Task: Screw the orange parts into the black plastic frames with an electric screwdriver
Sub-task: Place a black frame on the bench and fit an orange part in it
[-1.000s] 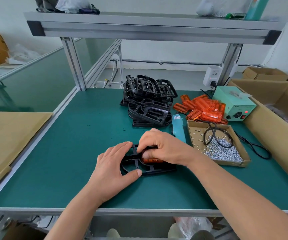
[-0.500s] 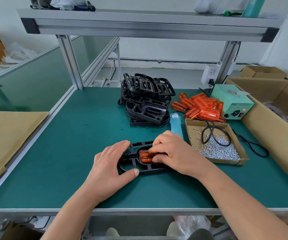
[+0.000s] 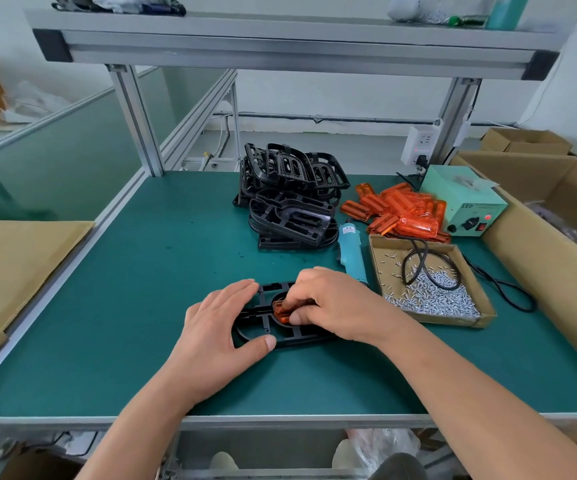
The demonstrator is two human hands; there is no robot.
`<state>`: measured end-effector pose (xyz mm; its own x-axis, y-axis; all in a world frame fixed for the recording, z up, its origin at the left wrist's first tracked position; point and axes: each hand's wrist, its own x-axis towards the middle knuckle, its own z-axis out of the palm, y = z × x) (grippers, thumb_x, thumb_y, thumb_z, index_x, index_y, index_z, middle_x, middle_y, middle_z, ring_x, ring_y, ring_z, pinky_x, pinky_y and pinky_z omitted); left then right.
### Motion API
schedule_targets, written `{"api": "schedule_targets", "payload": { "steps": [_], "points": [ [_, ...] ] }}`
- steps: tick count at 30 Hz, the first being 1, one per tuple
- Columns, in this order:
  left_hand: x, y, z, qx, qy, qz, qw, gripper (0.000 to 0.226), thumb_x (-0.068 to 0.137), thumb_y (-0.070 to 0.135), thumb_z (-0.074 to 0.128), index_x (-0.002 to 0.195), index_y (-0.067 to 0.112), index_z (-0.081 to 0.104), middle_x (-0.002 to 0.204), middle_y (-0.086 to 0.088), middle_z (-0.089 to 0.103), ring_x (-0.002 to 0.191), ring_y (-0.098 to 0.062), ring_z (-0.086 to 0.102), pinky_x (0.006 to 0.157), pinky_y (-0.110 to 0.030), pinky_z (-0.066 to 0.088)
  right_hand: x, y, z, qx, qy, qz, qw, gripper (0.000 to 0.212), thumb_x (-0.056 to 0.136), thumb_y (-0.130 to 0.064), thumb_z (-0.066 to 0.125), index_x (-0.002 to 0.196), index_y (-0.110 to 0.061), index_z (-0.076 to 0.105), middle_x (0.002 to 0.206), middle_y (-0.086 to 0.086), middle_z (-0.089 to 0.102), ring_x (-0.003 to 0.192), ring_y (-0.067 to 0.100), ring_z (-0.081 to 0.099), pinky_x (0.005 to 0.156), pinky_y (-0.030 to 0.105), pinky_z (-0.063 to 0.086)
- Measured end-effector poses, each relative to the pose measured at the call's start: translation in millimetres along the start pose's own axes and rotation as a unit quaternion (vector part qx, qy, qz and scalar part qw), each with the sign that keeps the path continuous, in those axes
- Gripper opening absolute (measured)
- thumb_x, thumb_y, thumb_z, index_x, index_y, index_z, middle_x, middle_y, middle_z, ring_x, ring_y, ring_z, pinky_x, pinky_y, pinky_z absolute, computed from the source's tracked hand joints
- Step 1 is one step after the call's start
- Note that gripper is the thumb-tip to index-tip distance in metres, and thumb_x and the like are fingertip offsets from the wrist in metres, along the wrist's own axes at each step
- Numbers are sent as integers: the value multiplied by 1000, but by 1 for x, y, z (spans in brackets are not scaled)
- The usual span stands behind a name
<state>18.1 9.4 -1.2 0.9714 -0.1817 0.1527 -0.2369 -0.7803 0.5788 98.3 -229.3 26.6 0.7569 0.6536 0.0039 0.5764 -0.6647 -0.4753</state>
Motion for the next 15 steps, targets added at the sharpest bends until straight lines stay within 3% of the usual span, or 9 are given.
{"api": "schedule_targets", "payload": {
  "steps": [6,15],
  "points": [
    [0,2,-1,-5,0,-5,1000,90,78,78,47,158,37,38,159,29,29,149,5,20,122,-29,14,-6,5,-7,-39,-6,37,999,17,98,-32,76,115,-33,77,101,-11,58,104,11,53,95,43,47],
    [0,1,-1,-11,2,-2,1000,90,77,78,49,158,38,37,159,31,28,149,6,21,120,-26,13,-12,0,-9,-93,7,5,996,19,101,-38,72,119,-33,75,114,-13,53,108,10,48,94,39,46]
  ]
}}
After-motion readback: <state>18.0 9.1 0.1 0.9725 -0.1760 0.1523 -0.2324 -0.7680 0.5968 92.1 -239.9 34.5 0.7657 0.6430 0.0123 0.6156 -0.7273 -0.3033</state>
